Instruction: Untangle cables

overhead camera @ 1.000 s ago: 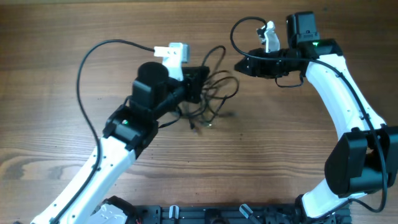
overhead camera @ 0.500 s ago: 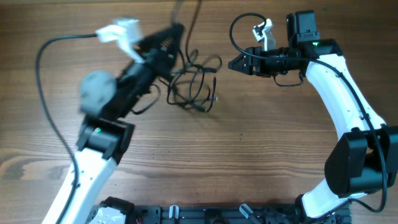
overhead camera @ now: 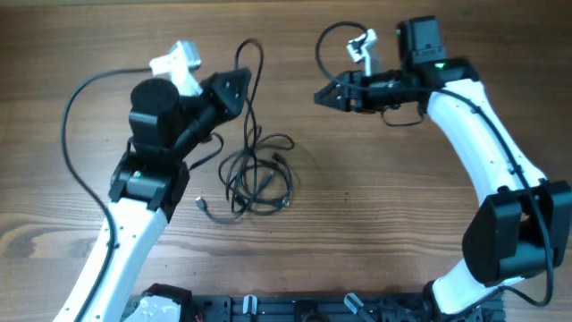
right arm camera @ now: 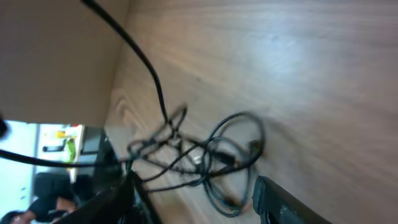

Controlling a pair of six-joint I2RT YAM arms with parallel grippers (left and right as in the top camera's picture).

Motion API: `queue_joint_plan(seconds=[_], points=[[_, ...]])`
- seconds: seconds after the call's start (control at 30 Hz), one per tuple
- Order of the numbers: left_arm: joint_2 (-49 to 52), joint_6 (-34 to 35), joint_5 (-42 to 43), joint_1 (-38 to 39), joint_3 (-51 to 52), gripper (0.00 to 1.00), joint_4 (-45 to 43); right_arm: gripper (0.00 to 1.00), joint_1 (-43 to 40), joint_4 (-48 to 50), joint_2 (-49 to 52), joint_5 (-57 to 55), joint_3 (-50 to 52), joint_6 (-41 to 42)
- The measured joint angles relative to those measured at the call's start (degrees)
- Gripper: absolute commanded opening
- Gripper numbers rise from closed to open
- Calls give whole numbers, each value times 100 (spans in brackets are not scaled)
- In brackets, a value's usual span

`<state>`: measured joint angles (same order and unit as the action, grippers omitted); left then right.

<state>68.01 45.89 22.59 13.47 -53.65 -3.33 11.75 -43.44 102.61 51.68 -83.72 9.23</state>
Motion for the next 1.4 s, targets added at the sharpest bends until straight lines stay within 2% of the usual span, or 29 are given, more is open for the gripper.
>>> queue_joint_plan(seconds=[0.17,0.47,0.57,0.9,0.93,1.07,1.4], points=[[-68,-46,435,0,-2,4,-1261,72,328,186,0,-33,0,577],[-170,-63,544,0,-2,4,-1167,96,654,763,0,-315,0,1893],[-170,-63,562,0,-2,4,-1143,100,778,791,0,-389,0,2149],[-170,-63,584,0,-2,4,-1128,99,1362,839,234,-463,0,2712],[-170,-63,584,0,-2,4,-1123,98,1370,839,284,-468,0,2721],[-170,-63,584,0,-2,4,-1032,84,1370,881,321,-752,0,2782],[-170,-63,586,0,-2,4,-1008,38,1388,1567,586,-1344,-2,2940]])
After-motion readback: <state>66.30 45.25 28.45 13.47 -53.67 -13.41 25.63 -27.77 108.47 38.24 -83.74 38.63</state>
